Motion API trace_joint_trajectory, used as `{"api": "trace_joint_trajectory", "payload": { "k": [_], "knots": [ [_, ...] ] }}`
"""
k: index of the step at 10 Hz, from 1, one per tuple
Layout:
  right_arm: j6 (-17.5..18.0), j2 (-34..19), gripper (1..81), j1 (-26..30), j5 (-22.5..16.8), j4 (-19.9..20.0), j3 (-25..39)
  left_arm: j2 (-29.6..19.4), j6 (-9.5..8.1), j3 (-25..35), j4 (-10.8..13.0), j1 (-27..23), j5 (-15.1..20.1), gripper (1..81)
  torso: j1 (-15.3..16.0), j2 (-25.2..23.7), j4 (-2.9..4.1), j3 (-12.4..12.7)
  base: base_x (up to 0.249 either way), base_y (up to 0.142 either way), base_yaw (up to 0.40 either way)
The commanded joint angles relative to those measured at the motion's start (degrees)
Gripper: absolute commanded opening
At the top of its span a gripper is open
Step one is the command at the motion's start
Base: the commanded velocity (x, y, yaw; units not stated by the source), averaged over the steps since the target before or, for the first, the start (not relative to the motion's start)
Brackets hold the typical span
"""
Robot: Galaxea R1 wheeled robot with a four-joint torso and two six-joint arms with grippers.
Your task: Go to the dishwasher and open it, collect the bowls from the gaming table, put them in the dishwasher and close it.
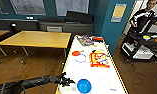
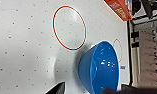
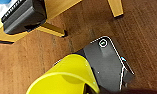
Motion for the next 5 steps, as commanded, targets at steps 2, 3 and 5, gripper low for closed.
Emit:
{"api": "trace_joint_trajectory", "payload": {
  "k": [2,3,5],
  "knots": [
    [0.08,-2.78,1.0,2.01,-2.95,-0.91,0.43,2.02,-3.95,0.43,0.12,-10.57,4.21,81.1,0.0,0.0,0.0,0.0,0.0,0.0,0.0],
    [0.08,-2.87,1.0,2.01,-2.95,-0.91,0.52,2.46,-4.39,-0.19,0.48,-10.84,4.75,81.1,0.0,0.0,0.0,-0.02,0.0,0.0,0.0],
    [0.08,-2.43,1.0,2.1,-3.03,-0.91,0.43,5.08,-9.54,-3.17,3.86,-10.92,8.6,81.1,0.0,0.0,0.0,-0.02,0.0,0.0,0.0]
  ]
}}
